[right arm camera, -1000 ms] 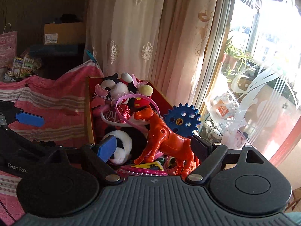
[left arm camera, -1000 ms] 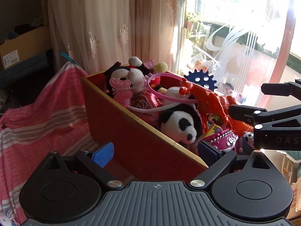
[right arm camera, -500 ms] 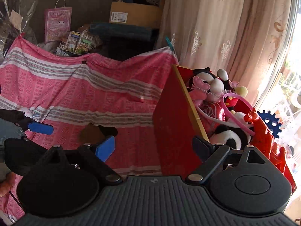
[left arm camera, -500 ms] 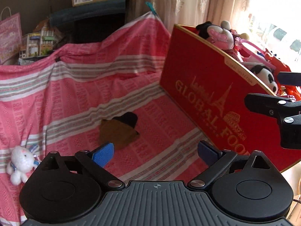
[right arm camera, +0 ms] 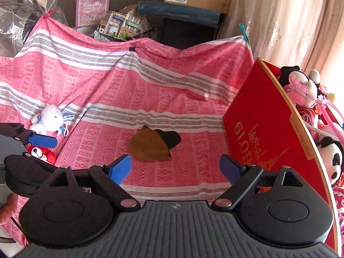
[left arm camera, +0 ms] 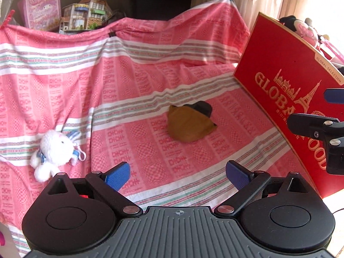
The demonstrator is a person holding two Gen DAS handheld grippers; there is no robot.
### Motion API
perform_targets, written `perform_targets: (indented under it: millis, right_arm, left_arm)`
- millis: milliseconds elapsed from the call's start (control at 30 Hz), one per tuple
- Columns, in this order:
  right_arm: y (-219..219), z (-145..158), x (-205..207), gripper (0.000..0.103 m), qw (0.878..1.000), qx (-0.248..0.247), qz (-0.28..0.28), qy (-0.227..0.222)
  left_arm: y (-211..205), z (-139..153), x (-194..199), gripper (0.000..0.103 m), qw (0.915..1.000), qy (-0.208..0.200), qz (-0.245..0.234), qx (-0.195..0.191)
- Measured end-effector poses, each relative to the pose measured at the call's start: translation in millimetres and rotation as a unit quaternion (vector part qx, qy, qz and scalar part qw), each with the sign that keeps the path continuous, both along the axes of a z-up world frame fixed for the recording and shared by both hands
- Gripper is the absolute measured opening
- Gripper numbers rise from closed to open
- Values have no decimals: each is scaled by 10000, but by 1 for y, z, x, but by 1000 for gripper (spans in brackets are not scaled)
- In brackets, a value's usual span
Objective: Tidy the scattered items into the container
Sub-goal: 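Withdraw the left gripper from the box back over the cloth, then move the right gripper to the brown leather pouch and close on it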
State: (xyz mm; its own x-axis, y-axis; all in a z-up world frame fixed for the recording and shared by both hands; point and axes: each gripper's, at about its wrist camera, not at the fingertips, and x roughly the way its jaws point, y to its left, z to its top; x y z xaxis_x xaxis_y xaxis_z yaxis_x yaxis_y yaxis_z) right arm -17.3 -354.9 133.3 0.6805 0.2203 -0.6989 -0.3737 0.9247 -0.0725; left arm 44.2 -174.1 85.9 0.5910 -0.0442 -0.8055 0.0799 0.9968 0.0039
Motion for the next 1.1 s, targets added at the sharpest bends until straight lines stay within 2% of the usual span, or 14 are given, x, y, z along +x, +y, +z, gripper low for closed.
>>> perform_targets:
  millis: [233, 567, 867, 1100]
  right_arm:
    - [-1, -19, 22, 91, 9995, -92, 118, 279]
    - [0, -46, 68, 91, 9968, 2, 358, 719]
    - [1, -80, 118, 91, 9921, -86, 528, 1131]
    - [-4, -114, 159, 91, 9892, -178, 433, 1392]
  left_arm:
    - [8, -23, 14, 101, 9992, 274, 288, 2]
    - [9, -41, 42, 101, 9975, 473, 513, 118]
    - [14, -66, 79, 101, 9940, 716, 771, 294]
    - [16, -83, 121, 100, 9927, 753, 892, 308]
